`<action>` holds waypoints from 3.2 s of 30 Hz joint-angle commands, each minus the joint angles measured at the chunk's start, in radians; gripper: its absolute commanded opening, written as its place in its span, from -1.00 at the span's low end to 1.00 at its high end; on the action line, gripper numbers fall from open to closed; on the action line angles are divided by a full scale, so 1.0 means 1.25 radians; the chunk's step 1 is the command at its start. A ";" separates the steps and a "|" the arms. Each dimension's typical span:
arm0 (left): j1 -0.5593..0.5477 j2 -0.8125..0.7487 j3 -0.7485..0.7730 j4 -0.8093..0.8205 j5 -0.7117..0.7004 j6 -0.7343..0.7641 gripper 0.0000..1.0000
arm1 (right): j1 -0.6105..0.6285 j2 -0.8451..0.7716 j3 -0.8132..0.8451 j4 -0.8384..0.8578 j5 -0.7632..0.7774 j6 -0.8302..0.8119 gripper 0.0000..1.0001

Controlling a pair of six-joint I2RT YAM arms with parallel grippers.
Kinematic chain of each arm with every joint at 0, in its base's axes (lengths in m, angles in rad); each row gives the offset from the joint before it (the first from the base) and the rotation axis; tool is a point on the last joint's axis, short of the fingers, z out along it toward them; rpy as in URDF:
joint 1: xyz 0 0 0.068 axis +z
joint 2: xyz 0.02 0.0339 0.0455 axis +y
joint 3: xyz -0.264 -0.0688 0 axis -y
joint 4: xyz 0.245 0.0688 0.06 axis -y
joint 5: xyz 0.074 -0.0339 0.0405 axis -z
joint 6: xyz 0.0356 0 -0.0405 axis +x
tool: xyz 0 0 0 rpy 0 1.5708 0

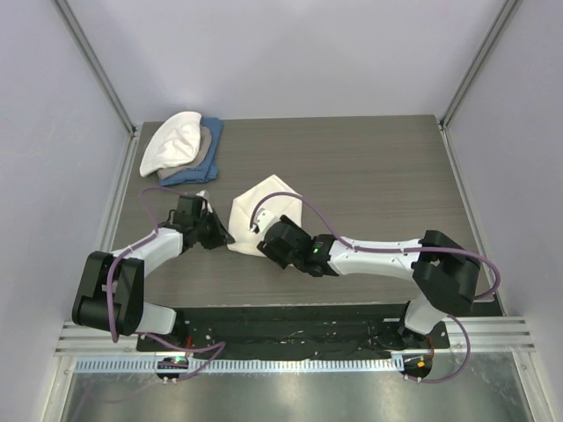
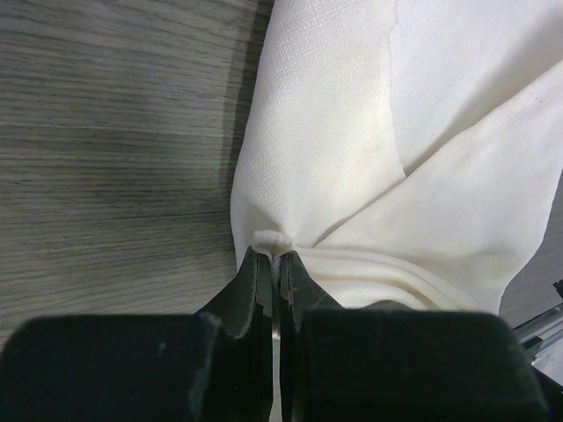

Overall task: Fold the napkin, place the utensils inside, and roll it up
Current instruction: Roll the napkin with the utensil

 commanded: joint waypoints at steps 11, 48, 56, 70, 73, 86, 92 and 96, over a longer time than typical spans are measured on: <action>0.005 0.001 0.025 -0.039 -0.018 0.022 -1.00 | 0.057 0.044 0.027 0.001 -0.006 0.009 0.32; 0.005 0.016 0.065 -0.100 -0.126 0.053 -1.00 | -0.149 0.243 0.166 -0.275 -0.752 0.019 -0.93; 0.005 0.050 0.068 -0.101 -0.137 0.060 -1.00 | -0.230 0.341 0.147 -0.233 -0.843 0.039 -0.93; 0.005 0.034 0.077 -0.117 -0.115 0.060 -1.00 | -0.201 0.087 0.248 -0.305 -0.714 0.069 -0.15; 0.004 0.034 0.078 -0.117 -0.112 0.061 -1.00 | -0.166 0.083 0.275 -0.317 -0.694 0.071 0.07; 0.005 0.029 0.081 -0.120 -0.110 0.064 -1.00 | -0.066 0.220 0.306 -0.388 -0.651 0.069 0.00; 0.005 0.023 0.082 -0.121 -0.107 0.066 -1.00 | -0.105 0.206 0.285 -0.403 -0.624 0.053 -0.03; 0.005 0.024 0.084 -0.121 -0.106 0.067 -1.00 | -0.128 0.195 0.277 -0.400 -0.637 0.046 -0.04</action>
